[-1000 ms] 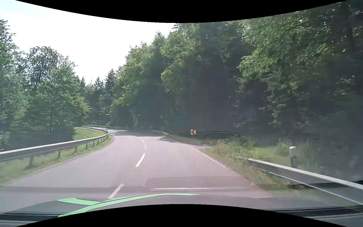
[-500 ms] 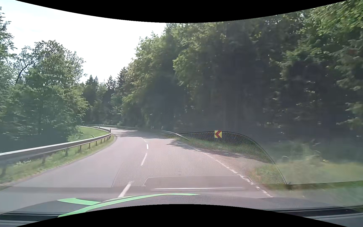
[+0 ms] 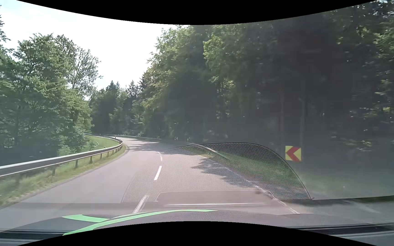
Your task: Follow the waypoints while adhering to traffic rules and regulations
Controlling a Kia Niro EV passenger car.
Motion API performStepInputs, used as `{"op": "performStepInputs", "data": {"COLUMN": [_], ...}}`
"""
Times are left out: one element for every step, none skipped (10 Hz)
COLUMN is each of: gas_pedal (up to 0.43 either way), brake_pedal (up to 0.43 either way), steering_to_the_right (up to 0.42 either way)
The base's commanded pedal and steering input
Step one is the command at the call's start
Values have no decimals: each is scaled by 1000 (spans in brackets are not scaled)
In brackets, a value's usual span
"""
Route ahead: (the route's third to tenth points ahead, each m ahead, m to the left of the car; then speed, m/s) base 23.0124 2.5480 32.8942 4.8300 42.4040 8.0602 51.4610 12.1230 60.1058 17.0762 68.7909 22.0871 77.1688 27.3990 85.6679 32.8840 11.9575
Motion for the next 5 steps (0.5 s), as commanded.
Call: {"op": "performStepInputs", "data": {"gas_pedal": [87, 87, 87, 87, 87], "brake_pedal": [0, 0, 0, 0, 0], "steering_to_the_right": [-50, -49, -47, -47, -46]}}
